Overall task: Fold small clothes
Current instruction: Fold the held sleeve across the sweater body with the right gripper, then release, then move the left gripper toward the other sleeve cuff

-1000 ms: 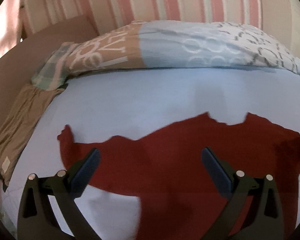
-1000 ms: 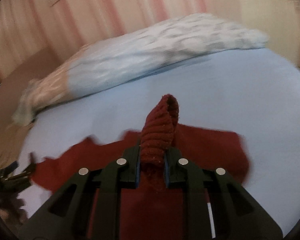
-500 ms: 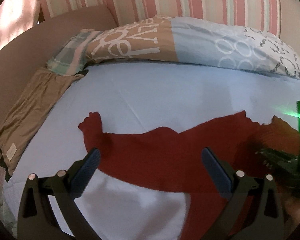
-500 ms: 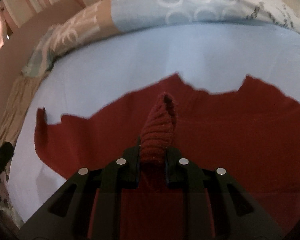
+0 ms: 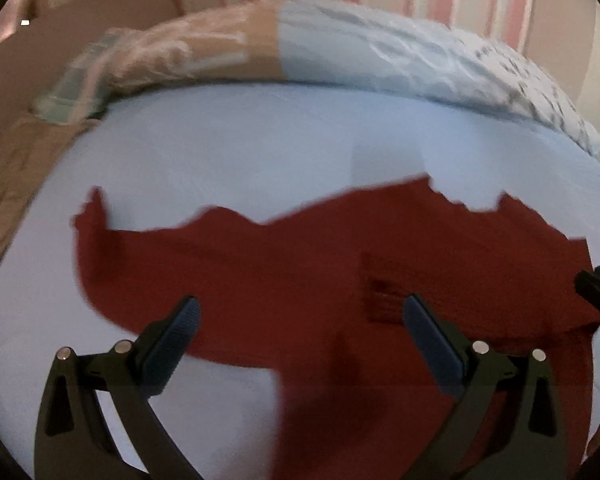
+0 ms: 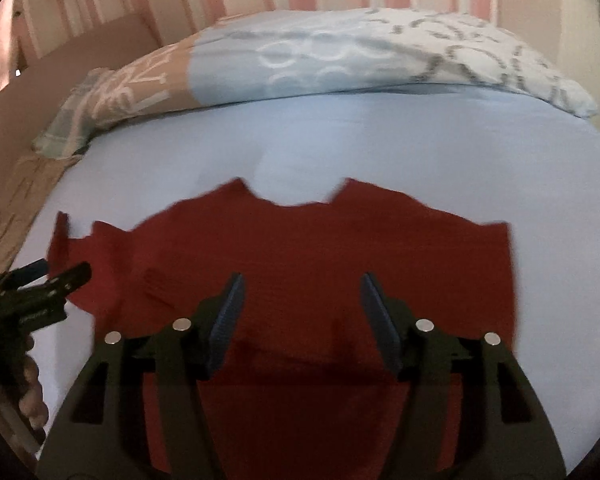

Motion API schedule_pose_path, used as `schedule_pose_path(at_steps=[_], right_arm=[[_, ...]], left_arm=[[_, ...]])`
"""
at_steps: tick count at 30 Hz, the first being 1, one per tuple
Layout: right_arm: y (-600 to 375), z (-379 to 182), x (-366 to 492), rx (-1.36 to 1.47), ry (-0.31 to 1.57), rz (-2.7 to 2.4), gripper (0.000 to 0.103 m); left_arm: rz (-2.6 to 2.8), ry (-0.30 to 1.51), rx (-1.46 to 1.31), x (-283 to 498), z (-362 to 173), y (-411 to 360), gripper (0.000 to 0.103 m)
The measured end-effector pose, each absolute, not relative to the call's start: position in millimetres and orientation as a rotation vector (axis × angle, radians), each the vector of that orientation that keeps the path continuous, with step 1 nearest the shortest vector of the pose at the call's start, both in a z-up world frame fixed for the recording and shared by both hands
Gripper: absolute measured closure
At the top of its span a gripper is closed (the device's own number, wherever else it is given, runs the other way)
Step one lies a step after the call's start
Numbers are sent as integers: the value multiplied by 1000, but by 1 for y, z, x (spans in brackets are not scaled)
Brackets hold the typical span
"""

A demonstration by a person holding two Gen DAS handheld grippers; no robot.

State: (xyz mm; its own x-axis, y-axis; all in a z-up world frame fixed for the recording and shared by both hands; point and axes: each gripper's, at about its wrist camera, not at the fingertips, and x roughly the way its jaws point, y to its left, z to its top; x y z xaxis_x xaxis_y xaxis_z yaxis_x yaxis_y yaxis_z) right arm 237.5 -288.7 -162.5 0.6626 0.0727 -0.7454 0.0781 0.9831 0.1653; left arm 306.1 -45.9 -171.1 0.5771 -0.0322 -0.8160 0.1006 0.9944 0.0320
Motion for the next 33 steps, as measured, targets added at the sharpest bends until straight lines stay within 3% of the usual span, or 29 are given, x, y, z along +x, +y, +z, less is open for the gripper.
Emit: schedule_pose_path(at_steps=[10,11,12,13,15,17,19,25,29,30,32,33], right_arm=[[-336,-177,204,238,849,-94,38],[-340,-177,202,245,845,-102,38],[-344,-177,199,253,840,-112,38],[-347,-178,198,258,839,-116,38],[-352,-178,195,265,835,-127,38],[-356,-178,193,271,830,-137,38],[-359,-178,192,277,830,-144,38],[-354,-179,192,261,834,-141,38],[-347,-192,201,240,879,-163,38],[-345,-198,205,238,898,-163,38],[-340,-209,212,211,931,-165,38],[-337,-216,216,187,950,-175,38]], left_arm=[[-134,1057,148,332,-229,-118,2],[-132,1053,152,332,-230,-121,6],[-136,1052,153,334,-233,-124,13],[-148,1061,149,335,-235,-126,34],[-163,1066,139,337,-235,-130,43],[-148,1036,175,336,-232,-135,73],[-154,1012,166,336,-225,-137,82],[-138,896,186,318,-195,-116,84],[-120,974,192,329,-216,-95,82],[-117,997,194,328,-224,-89,77],[-84,997,210,321,-229,-85,50],[-74,982,215,319,-229,-82,44]])
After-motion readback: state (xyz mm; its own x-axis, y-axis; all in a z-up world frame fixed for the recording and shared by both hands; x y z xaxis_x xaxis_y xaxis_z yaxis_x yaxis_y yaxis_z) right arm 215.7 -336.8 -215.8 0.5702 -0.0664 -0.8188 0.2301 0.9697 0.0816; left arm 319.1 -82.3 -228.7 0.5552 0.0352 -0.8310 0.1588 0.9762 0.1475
